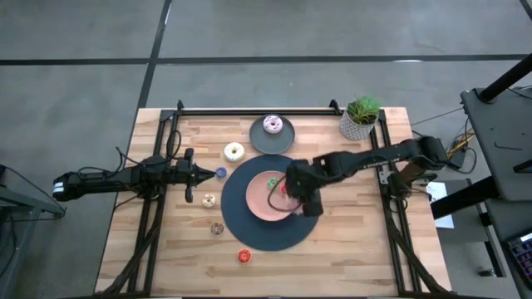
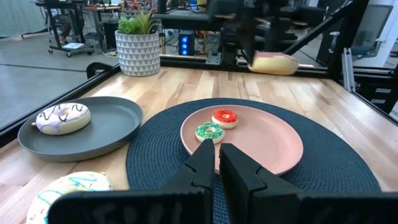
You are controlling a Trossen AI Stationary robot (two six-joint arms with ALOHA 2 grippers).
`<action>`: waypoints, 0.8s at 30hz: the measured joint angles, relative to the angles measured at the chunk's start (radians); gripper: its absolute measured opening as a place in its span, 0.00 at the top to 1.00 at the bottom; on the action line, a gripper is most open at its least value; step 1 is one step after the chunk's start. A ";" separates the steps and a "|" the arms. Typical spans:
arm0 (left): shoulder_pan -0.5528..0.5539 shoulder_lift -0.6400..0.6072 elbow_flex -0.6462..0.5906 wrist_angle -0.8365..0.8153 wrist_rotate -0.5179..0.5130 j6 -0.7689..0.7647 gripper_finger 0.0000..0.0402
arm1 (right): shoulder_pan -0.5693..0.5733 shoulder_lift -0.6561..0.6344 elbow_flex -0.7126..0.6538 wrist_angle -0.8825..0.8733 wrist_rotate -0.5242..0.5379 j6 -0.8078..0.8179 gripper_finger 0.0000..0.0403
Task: Pick & Place donuts
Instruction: Put the large pink donut on the gray plate
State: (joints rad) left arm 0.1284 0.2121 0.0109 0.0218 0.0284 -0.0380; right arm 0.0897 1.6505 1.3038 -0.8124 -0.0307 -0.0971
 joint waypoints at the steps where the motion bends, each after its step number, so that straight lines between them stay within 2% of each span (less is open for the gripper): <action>1: 0.000 0.000 0.000 0.000 0.000 0.000 1.00 | -0.017 0.000 0.004 0.000 0.000 -0.015 0.70; 11: 0.000 0.000 0.000 0.000 0.000 0.000 1.00 | -0.200 0.003 0.012 0.012 0.005 -0.094 0.68; 24: 0.000 0.000 0.000 0.000 0.000 0.000 1.00 | -0.422 0.015 0.021 0.040 0.007 -0.060 0.72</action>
State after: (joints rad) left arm 0.1282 0.2121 0.0107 0.0216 0.0284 -0.0378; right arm -0.3319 1.6652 1.3247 -0.7723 -0.0238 -0.1570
